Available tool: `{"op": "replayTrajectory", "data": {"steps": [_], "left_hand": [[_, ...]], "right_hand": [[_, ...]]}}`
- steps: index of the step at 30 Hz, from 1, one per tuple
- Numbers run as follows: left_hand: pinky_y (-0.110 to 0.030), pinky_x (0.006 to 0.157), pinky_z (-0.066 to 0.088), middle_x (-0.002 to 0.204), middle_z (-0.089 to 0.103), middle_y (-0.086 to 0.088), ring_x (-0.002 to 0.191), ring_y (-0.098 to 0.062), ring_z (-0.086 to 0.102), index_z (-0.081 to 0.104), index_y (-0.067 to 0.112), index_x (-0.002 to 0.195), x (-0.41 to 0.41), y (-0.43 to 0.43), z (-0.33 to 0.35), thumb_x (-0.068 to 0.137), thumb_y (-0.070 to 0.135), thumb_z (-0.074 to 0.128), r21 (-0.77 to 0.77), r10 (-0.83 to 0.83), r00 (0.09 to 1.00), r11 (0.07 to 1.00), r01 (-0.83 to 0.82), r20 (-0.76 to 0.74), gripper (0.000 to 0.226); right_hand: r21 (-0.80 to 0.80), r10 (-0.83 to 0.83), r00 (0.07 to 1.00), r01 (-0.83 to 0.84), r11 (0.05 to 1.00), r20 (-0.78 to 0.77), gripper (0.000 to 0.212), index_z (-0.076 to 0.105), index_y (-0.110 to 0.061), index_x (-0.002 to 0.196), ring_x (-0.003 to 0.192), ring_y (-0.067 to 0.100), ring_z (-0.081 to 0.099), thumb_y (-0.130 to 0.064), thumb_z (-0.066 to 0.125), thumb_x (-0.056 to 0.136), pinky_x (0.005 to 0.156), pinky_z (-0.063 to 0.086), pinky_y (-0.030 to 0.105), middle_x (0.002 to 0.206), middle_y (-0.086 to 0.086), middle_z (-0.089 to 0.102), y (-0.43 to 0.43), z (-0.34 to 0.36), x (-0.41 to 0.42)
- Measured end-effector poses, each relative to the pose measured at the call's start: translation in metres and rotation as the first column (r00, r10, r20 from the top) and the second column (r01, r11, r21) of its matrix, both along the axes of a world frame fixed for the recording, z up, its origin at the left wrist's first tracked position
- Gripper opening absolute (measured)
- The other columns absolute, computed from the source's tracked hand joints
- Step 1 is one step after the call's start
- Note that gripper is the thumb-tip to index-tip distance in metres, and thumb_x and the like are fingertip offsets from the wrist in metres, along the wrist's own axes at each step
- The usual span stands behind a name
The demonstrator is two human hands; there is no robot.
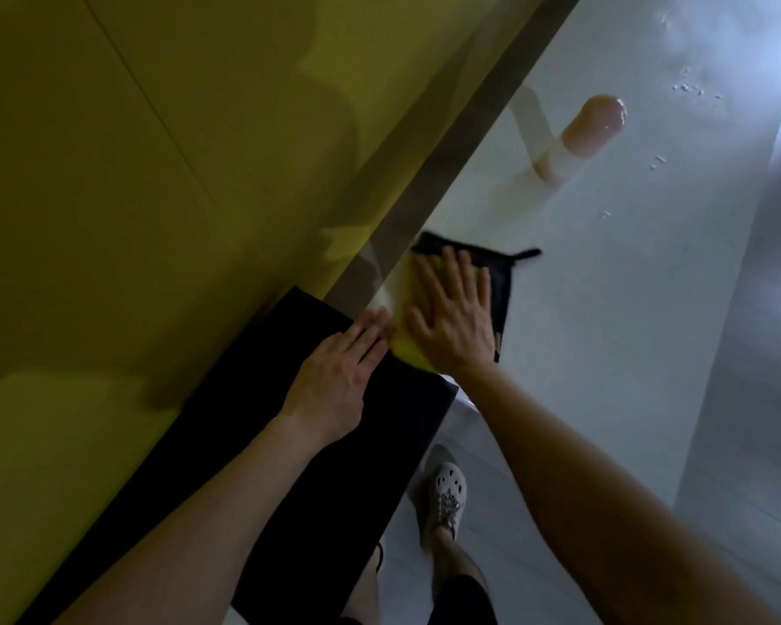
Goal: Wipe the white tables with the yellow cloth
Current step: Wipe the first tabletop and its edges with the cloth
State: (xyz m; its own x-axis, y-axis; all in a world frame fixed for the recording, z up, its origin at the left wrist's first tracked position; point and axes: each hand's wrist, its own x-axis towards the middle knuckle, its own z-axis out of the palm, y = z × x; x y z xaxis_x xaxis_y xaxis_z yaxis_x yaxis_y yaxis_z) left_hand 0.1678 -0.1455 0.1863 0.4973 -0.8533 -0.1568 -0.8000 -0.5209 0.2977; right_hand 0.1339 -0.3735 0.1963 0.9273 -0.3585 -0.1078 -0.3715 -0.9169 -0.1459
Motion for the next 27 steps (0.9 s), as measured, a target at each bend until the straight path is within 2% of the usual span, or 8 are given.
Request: {"op": "replayTrajectory", "data": {"steps": [2, 4, 9, 12, 15, 18, 20, 27], "left_hand": [[-0.044, 0.131, 0.029, 0.182, -0.015, 0.001, 0.169, -0.02, -0.01, 0.003, 0.018, 0.175, 0.0, 0.002, -0.001, 0.093, 0.021, 0.057, -0.006, -0.009, 1.0, 1.0, 0.009, 0.007, 0.098], [-0.044, 0.132, 0.029, 0.182, -0.017, 0.002, 0.168, -0.019, -0.012, 0.0, 0.02, 0.175, 0.002, 0.002, -0.002, 0.094, 0.02, 0.053, -0.004, -0.016, 1.0, 1.0, 0.016, 0.004, 0.097], [-0.043, 0.135, 0.02, 0.182, -0.013, -0.001, 0.168, -0.019, -0.012, 0.004, 0.018, 0.175, 0.004, -0.001, -0.001, 0.093, 0.019, 0.05, -0.008, -0.007, 1.0, 1.0, 0.007, 0.0, 0.093], [-0.047, 0.133, 0.025, 0.181, 0.019, -0.007, 0.168, -0.025, 0.013, 0.034, 0.015, 0.168, 0.007, 0.003, 0.006, 0.089, 0.018, 0.055, -0.035, 0.011, 0.999, 0.999, -0.009, 0.042, 0.082], [-0.048, 0.132, 0.029, 0.174, 0.036, -0.009, 0.165, -0.027, 0.025, 0.047, 0.016, 0.162, 0.009, 0.013, 0.016, 0.09, 0.016, 0.062, -0.048, 0.057, 0.997, 0.997, -0.055, 0.051, 0.073], [-0.048, 0.133, 0.027, 0.177, 0.031, -0.009, 0.166, -0.026, 0.022, 0.045, 0.017, 0.164, 0.01, 0.027, 0.022, 0.095, 0.018, 0.06, 0.019, 0.073, 0.995, 0.997, -0.075, 0.066, 0.071], [-0.049, 0.133, 0.028, 0.176, 0.031, -0.009, 0.166, -0.027, 0.023, 0.046, 0.017, 0.163, 0.014, 0.038, 0.025, 0.097, 0.017, 0.059, 0.064, 0.099, 0.993, 0.993, -0.103, 0.062, 0.067], [-0.049, 0.131, 0.031, 0.172, 0.039, -0.01, 0.162, -0.028, 0.032, 0.051, 0.015, 0.16, 0.026, 0.049, 0.031, 0.097, 0.016, 0.063, 0.099, 0.129, 0.987, 0.985, -0.139, 0.099, 0.064]], "right_hand": [[0.002, 0.28, 0.96, -0.28, 0.96, 0.002, 0.064, 0.01, -0.045, 0.172, 0.168, 0.021, -0.009, -0.065, 0.023, 0.113, 0.136, -0.001, 0.056, 0.182, -0.003, 0.002, 0.001, 0.003, -0.021], [-0.005, 0.336, 0.942, -0.336, 0.942, 0.013, 0.062, 0.013, -0.045, 0.172, 0.169, 0.02, -0.006, -0.062, 0.024, 0.113, 0.136, 0.004, 0.056, 0.182, -0.005, 0.007, -0.034, 0.003, -0.021], [-0.001, -0.258, 0.966, 0.258, 0.966, -0.001, 0.076, 0.007, -0.04, 0.173, 0.168, 0.024, -0.007, -0.065, 0.021, 0.102, 0.134, 0.001, 0.059, 0.183, 0.0, -0.001, -0.058, -0.005, 0.012], [-0.01, 0.177, 0.984, -0.177, 0.984, -0.013, 0.07, 0.012, -0.04, 0.173, 0.169, 0.023, -0.006, -0.059, 0.026, 0.107, 0.135, 0.0, 0.057, 0.183, -0.002, 0.001, -0.003, -0.003, 0.009], [-0.002, 0.521, 0.854, -0.521, 0.854, 0.003, 0.062, 0.013, -0.045, 0.172, 0.169, 0.02, -0.005, -0.057, 0.03, 0.113, 0.136, -0.001, 0.053, 0.182, -0.006, 0.007, -0.02, -0.002, 0.0], [-0.021, 0.073, 0.997, -0.073, 0.997, 0.01, 0.066, 0.012, -0.042, 0.173, 0.169, 0.024, -0.005, -0.06, 0.023, 0.11, 0.134, 0.006, 0.059, 0.183, -0.002, 0.004, -0.038, -0.003, 0.008], [0.001, -0.156, 0.988, 0.156, 0.988, -0.005, 0.073, 0.008, -0.037, 0.173, 0.168, 0.027, -0.01, -0.062, 0.021, 0.106, 0.134, 0.0, 0.06, 0.183, 0.002, -0.003, -0.006, -0.006, 0.017], [-0.004, 0.152, 0.988, -0.152, 0.988, 0.031, 0.064, 0.012, -0.038, 0.173, 0.168, 0.027, -0.01, -0.058, 0.027, 0.115, 0.134, 0.006, 0.059, 0.183, 0.002, 0.0, 0.047, -0.014, -0.022]]}}
